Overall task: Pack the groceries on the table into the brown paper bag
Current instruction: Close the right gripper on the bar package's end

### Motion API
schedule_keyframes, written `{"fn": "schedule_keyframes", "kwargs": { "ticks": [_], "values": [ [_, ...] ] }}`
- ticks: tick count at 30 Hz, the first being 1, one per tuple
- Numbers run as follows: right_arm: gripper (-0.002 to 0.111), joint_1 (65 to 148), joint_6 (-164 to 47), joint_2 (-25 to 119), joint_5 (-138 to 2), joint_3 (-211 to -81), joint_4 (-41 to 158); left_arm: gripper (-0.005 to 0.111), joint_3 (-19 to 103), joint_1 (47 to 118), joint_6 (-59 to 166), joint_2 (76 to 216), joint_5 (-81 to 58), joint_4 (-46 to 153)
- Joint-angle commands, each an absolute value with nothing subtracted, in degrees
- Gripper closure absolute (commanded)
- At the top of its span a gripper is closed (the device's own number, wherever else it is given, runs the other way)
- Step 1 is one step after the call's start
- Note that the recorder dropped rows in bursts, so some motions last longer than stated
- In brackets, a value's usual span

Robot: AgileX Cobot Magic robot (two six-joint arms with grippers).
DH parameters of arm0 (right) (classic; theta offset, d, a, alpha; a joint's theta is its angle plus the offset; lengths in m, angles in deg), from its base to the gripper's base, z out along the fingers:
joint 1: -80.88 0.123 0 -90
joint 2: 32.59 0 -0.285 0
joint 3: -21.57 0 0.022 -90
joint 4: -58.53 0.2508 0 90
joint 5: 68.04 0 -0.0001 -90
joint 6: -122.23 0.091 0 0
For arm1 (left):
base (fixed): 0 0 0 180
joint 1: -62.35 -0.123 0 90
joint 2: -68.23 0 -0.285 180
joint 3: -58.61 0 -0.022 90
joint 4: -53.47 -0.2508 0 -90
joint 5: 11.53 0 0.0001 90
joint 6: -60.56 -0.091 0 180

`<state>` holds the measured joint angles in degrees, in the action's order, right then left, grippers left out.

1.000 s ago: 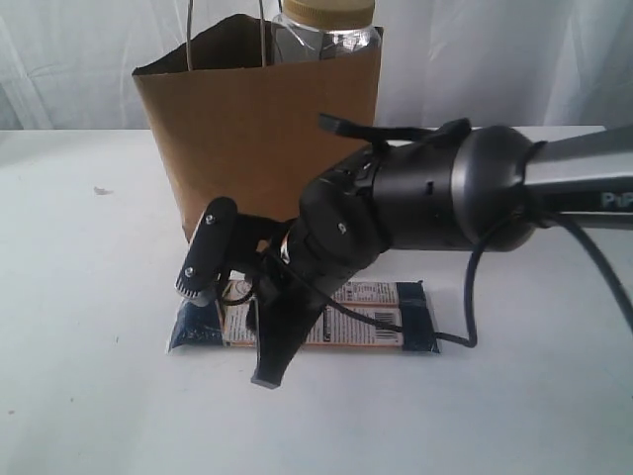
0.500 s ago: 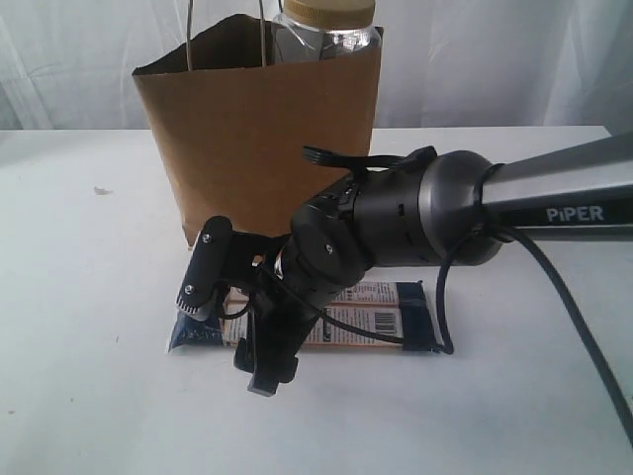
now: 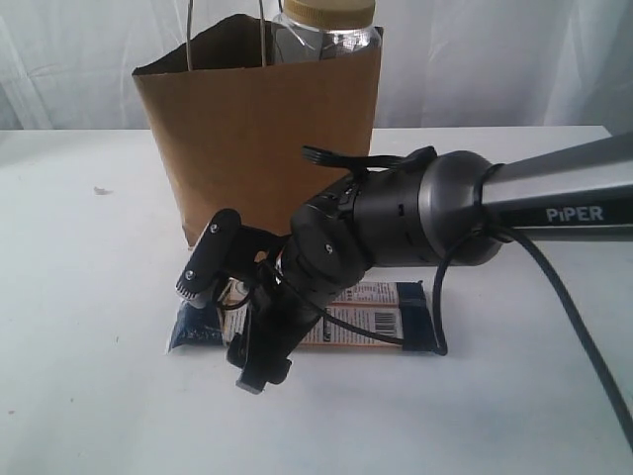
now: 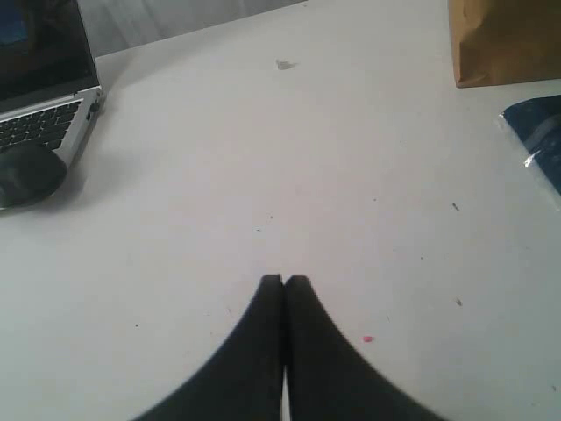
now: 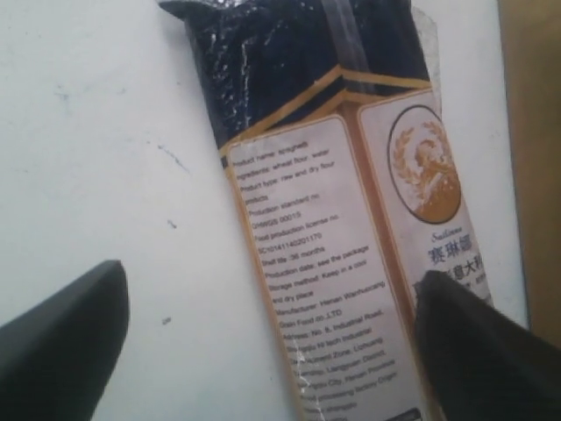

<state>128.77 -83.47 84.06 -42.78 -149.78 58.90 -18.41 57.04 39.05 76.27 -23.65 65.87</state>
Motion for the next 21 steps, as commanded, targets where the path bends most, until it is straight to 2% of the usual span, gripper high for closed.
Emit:
{"fn": "schedule_keyframes", "kwargs": {
  "ticks": [1, 14, 21],
  "values": [
    [0.021, 128.80, -82.84, 83.86, -42.73, -149.95, 58.97, 0.107, -18.61, 57.49, 39.08, 76.02, -23.51, 66.02],
    [0.019, 128.80, -80.69, 83.86, -35.75, -150.86, 58.53, 0.107, -18.61, 57.49, 39.08, 76.02, -23.51, 66.02],
    [0.019, 129.16, -93.10, 83.86, -26.91, -155.52, 58.53, 0.107, -18.61, 57.49, 39.08, 76.02, -23.51, 66.02]
  ]
}}
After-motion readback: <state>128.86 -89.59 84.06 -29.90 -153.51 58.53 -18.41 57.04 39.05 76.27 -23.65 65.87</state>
